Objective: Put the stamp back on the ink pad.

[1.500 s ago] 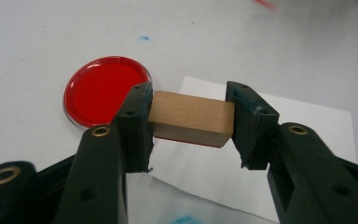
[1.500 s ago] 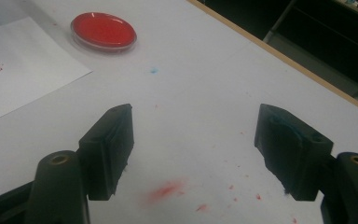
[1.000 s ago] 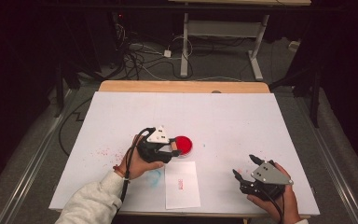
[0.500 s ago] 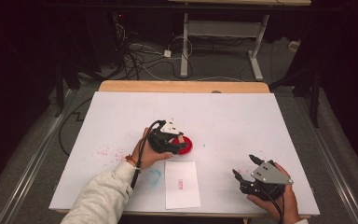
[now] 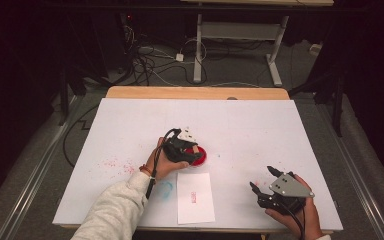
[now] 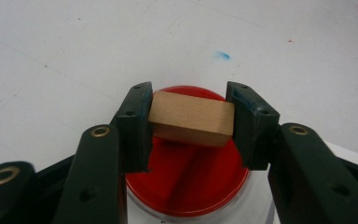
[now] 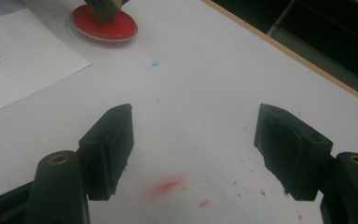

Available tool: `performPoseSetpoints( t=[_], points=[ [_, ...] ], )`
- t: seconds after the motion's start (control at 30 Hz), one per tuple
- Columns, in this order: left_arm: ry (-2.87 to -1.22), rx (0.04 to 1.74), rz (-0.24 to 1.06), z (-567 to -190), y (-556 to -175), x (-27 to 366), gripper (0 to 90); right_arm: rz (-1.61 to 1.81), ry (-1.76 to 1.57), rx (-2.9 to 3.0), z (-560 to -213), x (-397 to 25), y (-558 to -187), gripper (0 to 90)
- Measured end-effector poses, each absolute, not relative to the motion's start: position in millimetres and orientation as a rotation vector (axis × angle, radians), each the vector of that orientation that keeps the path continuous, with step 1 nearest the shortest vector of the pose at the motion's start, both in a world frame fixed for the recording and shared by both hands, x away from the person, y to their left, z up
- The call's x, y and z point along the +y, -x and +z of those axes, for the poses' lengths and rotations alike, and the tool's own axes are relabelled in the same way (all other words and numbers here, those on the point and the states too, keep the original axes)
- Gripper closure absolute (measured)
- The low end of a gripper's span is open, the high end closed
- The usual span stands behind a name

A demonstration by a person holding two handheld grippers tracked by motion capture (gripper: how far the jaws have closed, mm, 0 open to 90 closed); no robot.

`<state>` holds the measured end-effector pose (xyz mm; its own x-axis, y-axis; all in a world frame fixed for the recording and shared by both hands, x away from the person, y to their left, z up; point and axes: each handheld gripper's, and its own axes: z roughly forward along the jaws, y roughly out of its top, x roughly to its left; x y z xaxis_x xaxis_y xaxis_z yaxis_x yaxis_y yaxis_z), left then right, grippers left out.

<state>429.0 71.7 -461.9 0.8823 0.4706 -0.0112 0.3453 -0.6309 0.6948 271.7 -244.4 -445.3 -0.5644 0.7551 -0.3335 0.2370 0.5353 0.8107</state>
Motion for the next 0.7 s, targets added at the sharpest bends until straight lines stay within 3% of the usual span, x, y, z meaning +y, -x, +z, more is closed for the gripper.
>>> performPoseSetpoints(
  t=[0.7],
  points=[
    [-2.31, 0.604, 0.227, -463.4, -428.7, 71.9, 47.2, 0.955, -0.801, 2.083, -445.4, -244.3, -271.6, 29.1]
  ],
)
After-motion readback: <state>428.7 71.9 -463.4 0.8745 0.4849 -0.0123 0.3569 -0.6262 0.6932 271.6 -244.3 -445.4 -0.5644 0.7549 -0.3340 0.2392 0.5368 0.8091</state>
